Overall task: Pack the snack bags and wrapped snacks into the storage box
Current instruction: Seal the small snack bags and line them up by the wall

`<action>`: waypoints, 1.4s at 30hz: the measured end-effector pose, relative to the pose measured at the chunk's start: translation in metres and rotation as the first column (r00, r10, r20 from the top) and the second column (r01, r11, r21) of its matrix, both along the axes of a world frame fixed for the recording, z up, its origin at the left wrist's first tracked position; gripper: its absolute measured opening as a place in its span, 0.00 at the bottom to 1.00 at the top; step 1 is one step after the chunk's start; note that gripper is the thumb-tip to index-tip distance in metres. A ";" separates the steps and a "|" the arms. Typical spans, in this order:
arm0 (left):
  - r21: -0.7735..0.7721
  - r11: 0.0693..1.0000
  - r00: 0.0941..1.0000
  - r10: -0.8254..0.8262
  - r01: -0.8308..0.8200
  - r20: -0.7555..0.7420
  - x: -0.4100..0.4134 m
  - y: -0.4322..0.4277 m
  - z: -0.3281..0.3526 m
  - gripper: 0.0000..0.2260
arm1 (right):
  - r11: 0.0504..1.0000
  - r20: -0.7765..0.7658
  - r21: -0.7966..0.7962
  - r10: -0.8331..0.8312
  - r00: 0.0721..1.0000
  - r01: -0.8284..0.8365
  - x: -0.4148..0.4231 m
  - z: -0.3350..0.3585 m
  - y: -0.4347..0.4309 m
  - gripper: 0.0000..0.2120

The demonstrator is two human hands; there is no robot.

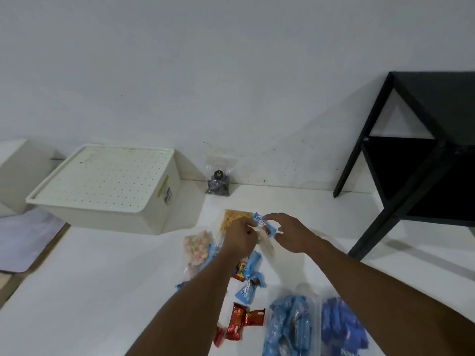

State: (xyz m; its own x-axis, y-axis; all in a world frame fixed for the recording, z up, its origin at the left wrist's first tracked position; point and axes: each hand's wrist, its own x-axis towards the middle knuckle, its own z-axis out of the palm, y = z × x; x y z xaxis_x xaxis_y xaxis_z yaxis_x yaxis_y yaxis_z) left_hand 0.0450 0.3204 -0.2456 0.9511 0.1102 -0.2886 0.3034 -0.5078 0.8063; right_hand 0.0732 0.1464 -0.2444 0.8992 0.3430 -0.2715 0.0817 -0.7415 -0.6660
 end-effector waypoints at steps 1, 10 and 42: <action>0.025 0.998 0.998 -0.051 0.051 0.024 0.004 -0.001 0.011 0.10 | 1.000 0.008 0.010 0.008 1.000 -0.008 0.003 0.011 -0.001 0.26; -0.059 0.937 0.936 -0.338 0.345 0.097 0.021 0.015 0.124 0.12 | 0.993 0.020 0.007 0.120 0.993 -0.120 0.011 0.086 0.004 0.20; -0.182 0.895 0.902 -0.364 0.408 0.233 0.049 0.117 0.227 0.10 | 0.826 0.021 0.533 -0.232 0.972 0.186 0.003 0.223 0.055 0.13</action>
